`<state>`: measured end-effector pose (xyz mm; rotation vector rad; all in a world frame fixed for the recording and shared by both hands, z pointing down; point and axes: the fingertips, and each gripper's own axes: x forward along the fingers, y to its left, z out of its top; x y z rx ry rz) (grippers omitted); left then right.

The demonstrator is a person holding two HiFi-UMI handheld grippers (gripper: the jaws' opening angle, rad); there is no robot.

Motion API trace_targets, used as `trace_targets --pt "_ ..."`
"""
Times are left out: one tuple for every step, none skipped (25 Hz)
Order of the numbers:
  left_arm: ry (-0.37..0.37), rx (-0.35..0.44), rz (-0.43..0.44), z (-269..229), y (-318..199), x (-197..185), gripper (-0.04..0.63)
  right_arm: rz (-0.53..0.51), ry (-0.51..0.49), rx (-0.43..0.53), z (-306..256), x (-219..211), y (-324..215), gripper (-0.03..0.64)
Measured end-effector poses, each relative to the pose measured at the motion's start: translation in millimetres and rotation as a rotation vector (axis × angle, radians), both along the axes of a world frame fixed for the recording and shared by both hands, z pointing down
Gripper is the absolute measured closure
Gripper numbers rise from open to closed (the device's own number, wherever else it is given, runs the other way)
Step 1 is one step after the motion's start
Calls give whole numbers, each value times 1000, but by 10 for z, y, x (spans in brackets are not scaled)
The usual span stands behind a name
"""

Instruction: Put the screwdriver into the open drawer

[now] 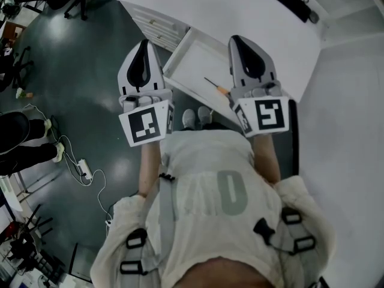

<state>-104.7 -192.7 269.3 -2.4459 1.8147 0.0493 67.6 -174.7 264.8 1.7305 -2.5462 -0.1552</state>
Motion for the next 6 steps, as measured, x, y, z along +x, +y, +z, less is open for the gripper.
trace_targets --pt "0 0 -1 5 0 -1 589 -1 -12 -4 2 11 3 612" --pt "-1 -1 -2 8 -1 -2 589 -1 -20 -6 0 24 4 612" --pt "-1 0 -4 11 -2 -3 589 1 -25 -6 -4 40 2 612" --pt "-1 0 -5 14 -4 -4 589 4 -29 -4 -11 59 0 612" --pt "-1 0 -6 18 -5 -3 589 8 -32 -3 -18 78 -3 612" --pt "-1 0 -7 21 -6 -3 589 12 -35 -1 -26 98 -6 612"
